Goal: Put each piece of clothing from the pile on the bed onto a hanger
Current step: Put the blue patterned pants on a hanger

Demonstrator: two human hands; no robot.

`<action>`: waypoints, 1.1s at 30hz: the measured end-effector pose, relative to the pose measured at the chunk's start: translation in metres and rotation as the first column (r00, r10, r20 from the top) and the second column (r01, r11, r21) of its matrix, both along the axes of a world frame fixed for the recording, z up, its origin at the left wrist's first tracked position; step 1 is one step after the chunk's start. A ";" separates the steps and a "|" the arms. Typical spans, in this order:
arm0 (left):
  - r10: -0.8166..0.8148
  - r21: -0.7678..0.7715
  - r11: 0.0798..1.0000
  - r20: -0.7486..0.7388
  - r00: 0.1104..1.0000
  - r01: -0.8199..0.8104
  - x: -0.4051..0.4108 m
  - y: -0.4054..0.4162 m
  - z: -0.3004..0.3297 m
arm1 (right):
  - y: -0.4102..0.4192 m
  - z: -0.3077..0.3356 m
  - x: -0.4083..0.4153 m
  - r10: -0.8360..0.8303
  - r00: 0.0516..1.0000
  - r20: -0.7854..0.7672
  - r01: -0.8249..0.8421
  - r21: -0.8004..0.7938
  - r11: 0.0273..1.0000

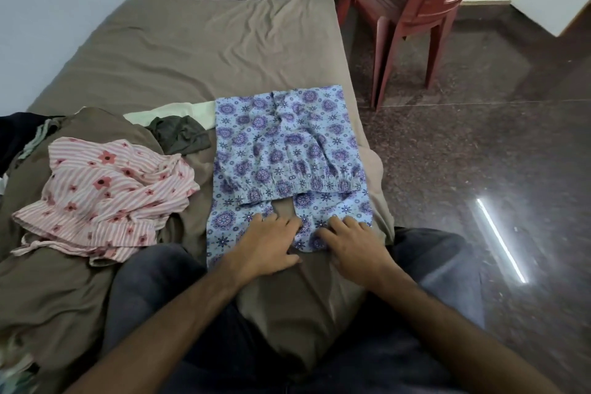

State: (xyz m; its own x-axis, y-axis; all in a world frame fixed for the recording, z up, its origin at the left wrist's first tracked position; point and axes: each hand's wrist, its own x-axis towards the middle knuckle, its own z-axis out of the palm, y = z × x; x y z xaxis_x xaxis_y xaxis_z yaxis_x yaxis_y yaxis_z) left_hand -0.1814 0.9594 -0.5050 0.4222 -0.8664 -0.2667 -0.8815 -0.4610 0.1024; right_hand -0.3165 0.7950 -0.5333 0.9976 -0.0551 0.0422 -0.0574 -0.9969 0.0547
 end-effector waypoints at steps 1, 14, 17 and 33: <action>0.103 -0.049 0.993 -0.142 0.984 -0.111 -0.002 -0.002 -0.004 | -0.004 0.001 0.003 0.040 0.999 0.027 -0.041 0.015 0.999; 0.142 -0.218 0.967 0.041 0.989 -0.130 0.047 0.025 0.010 | -0.049 0.047 0.028 0.123 0.974 -0.190 -0.001 0.540 0.842; 0.122 -0.078 0.991 0.255 0.959 -0.106 0.082 0.037 0.008 | -0.057 0.040 0.057 0.030 0.998 -0.053 -0.017 0.233 0.972; 0.191 -0.339 0.934 0.200 0.961 -0.115 0.138 0.040 0.038 | -0.085 0.076 0.108 -0.039 0.997 0.063 0.031 0.133 0.991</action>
State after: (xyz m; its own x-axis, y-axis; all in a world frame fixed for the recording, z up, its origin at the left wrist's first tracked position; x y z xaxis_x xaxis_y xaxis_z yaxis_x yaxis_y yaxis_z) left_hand -0.0431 0.9990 -0.4669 0.5725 -0.8090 0.1336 -0.8198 -0.5679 0.0738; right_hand -0.2084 0.7102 -0.4568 0.9904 -0.0992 0.0968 -0.0914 -0.9924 -0.0821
